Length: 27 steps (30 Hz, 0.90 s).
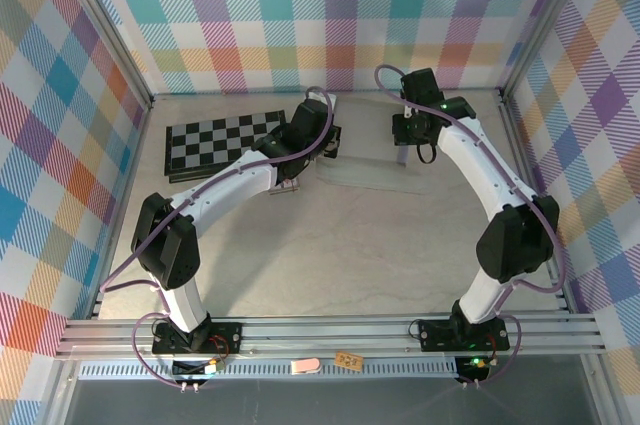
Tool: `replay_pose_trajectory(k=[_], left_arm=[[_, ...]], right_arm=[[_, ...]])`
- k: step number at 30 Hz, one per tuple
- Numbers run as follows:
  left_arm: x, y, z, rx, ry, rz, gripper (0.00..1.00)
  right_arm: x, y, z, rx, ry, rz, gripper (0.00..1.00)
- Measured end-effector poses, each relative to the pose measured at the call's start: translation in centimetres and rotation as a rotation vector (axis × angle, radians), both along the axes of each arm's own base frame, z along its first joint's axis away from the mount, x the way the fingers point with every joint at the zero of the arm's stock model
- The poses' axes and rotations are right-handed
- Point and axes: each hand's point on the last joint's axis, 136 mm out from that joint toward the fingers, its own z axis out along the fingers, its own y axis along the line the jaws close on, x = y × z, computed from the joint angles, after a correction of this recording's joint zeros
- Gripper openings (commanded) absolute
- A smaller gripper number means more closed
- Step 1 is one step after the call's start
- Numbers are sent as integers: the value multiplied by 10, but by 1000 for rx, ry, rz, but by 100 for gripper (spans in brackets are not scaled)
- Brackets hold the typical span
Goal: Fold the paper box
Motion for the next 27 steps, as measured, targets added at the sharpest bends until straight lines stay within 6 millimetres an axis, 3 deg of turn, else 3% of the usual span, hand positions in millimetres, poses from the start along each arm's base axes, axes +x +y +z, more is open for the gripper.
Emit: replay_pose_trajectory(k=[3, 9, 22, 27], left_arm=[[0, 0, 0, 5, -1, -3, 0], [0, 0, 0, 8, -2, -6, 0], [-2, -11, 14, 15, -28, -6, 0], [-3, -12, 14, 22, -30, -3, 0]], right_arm=[[2, 0, -5, -5, 13, -1, 12], [6, -2, -7, -32, 28, -17, 0], [0, -15, 11, -249, 3, -146, 0], [-1, -20, 10, -334, 9, -196, 0]])
